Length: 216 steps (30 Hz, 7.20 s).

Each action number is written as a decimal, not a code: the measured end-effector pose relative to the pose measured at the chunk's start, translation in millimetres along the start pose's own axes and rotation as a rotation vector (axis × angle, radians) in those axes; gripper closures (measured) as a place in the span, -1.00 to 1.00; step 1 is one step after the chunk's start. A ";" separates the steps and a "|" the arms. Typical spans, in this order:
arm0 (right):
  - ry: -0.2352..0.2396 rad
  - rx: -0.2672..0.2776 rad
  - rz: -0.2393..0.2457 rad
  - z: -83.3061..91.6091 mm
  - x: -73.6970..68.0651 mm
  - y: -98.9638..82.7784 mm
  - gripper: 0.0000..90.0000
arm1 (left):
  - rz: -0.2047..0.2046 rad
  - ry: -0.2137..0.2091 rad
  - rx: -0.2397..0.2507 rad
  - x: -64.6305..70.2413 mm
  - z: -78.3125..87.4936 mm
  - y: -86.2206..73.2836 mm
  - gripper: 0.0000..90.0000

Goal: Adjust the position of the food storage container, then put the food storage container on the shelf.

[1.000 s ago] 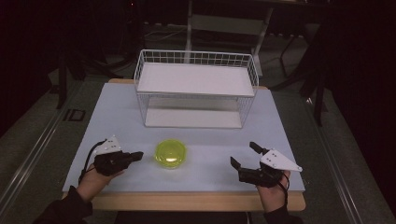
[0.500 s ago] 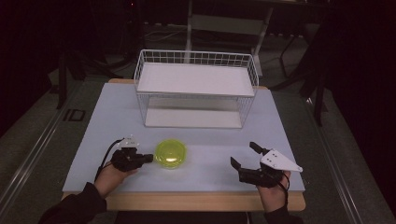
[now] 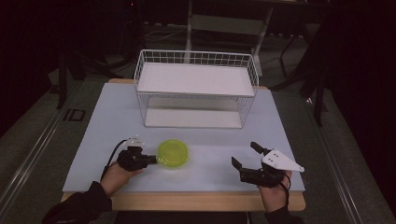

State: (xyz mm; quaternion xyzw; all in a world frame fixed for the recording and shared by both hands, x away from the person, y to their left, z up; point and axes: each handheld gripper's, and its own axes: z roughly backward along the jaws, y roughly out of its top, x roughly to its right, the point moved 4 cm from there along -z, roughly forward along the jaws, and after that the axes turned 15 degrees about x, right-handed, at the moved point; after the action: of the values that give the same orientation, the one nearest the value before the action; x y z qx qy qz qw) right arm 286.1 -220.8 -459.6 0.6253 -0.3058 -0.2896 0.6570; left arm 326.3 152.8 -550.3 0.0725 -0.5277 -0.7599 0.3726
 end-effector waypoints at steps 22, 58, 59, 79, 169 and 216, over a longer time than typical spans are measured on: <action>0.003 -0.004 0.000 0.6 0.8 -1.2 -0.73 | -0.009 -0.052 -0.033 18.7 -38.5 11.7 1.00; 0.026 -0.027 0.013 -4.9 -5.6 -2.3 -0.76 | -0.060 -0.051 0.191 20.3 30.3 46.6 0.22; 0.028 -0.031 0.007 -5.3 -6.1 -2.6 -0.76 | -0.061 -0.057 0.202 21.4 33.0 47.0 0.22; 0.145 -0.146 0.020 -28.9 -23.8 -5.1 -0.77 | -0.059 -0.128 0.284 48.4 33.9 55.8 -0.27; 0.226 -0.357 -0.272 -90.5 -44.6 -38.4 0.80 | 0.128 -0.018 0.166 53.1 -11.7 38.4 0.81; 0.161 -0.229 -0.308 -123.2 -10.9 110.7 0.78 | 0.010 -0.028 0.356 61.3 37.3 194.5 0.84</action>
State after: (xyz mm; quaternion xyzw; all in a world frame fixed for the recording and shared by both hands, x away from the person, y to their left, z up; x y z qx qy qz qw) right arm 373.0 -127.5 -353.4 0.6069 -0.1180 -0.3685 0.6942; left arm 359.2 109.1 -350.3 0.1241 -0.6596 -0.6534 0.3502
